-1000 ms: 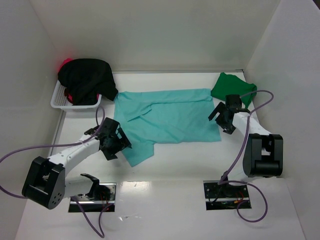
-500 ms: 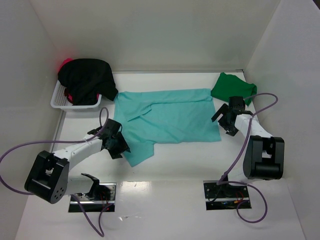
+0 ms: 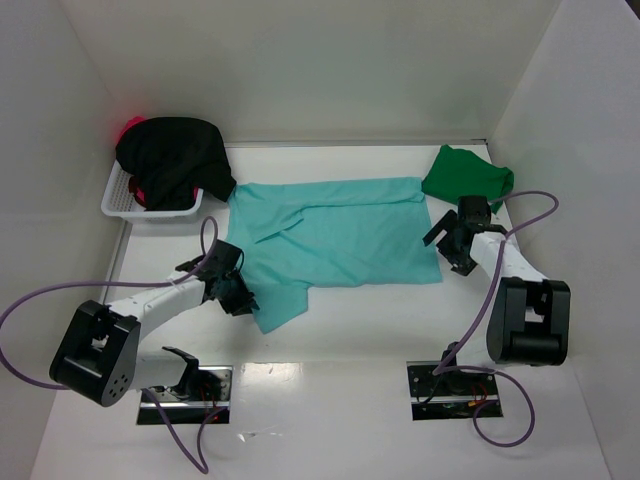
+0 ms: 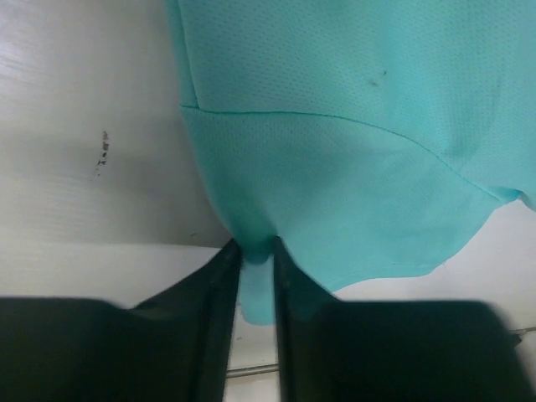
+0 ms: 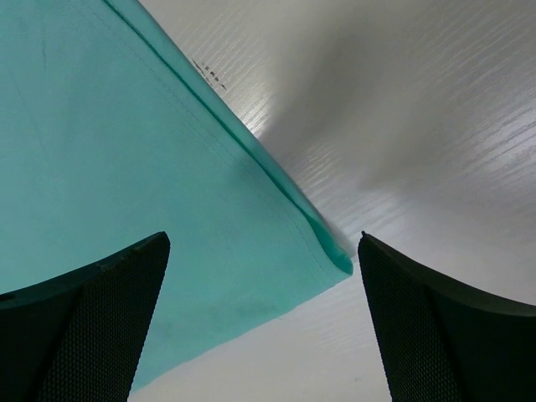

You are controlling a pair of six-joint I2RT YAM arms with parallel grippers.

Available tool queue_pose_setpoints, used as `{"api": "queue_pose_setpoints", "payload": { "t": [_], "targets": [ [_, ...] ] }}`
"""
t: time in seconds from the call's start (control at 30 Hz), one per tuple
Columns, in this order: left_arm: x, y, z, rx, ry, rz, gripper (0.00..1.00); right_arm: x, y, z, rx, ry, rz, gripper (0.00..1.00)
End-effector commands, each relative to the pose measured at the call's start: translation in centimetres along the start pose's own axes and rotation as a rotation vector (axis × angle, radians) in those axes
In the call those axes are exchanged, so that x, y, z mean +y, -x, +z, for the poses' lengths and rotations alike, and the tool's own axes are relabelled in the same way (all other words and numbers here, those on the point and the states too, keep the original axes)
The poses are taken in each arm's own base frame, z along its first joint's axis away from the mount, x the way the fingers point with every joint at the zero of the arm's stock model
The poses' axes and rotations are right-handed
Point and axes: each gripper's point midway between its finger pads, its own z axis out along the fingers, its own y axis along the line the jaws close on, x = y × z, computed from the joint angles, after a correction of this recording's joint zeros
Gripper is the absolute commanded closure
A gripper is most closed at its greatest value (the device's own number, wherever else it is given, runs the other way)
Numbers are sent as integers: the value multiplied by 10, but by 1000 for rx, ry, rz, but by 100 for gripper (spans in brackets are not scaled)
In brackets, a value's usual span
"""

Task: Fold and stack the t-shirts
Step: Grap the side of the flattened tshirt closest away from the robot with both arms

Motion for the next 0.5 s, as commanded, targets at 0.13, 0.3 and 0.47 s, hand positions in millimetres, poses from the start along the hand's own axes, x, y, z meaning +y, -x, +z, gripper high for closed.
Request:
{"api": "queue_pose_setpoints", "payload": {
  "t": [0.13, 0.3, 0.47],
  "targets": [
    [13, -12, 7, 36, 30, 7, 96, -9, -4, -8, -2, -35, 43, 6],
    [12, -9, 4, 30, 37, 7, 100, -17, -12, -4, 38, -85, 51, 16],
    [1, -1, -3, -2, 8, 2, 100, -25, -19, 7, 85, -143, 52, 17]
  ]
}}
